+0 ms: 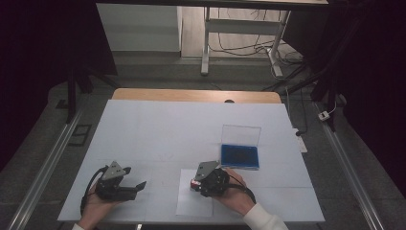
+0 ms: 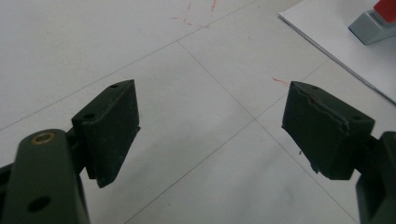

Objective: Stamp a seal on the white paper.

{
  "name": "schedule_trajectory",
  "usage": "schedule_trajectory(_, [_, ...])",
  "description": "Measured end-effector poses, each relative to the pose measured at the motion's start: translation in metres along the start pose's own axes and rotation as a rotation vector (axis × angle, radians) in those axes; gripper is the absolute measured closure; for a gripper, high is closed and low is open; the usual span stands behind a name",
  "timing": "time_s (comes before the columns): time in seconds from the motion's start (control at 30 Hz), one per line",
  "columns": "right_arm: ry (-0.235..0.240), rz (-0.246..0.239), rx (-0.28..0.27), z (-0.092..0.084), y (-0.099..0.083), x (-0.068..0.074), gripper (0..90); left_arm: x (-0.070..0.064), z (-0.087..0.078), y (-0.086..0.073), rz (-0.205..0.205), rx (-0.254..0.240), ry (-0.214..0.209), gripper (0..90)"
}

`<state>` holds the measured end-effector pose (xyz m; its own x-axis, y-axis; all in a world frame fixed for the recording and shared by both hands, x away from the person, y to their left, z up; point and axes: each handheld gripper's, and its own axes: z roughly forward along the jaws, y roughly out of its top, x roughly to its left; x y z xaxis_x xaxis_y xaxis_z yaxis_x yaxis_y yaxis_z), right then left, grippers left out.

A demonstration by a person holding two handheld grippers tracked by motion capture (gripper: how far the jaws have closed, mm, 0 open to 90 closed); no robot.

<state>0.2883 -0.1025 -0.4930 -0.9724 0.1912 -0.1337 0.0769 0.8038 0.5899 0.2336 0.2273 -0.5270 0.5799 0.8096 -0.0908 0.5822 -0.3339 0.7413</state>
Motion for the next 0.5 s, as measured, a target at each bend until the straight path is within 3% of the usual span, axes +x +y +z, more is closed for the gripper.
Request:
schedule_trajectory(0.17, [0.008,0.028,0.007,0.0003,0.0009,-0.0001,70.5,-0.0001,0.0002,0.0,0.001,0.002,0.0,19.2])
schedule_trajectory(0.27, [0.01,0.015,0.004,0.0009,0.0005,-0.0017,70.6,-0.0002,0.0005,-0.0001,0.002,0.003,0.002,19.2])
schedule_trajectory(0.5, [0.023,0.034,0.017,0.0017,0.0016,-0.0038,70.8,-0.0004,0.0007,-0.0002,0.003,0.005,0.002,19.2])
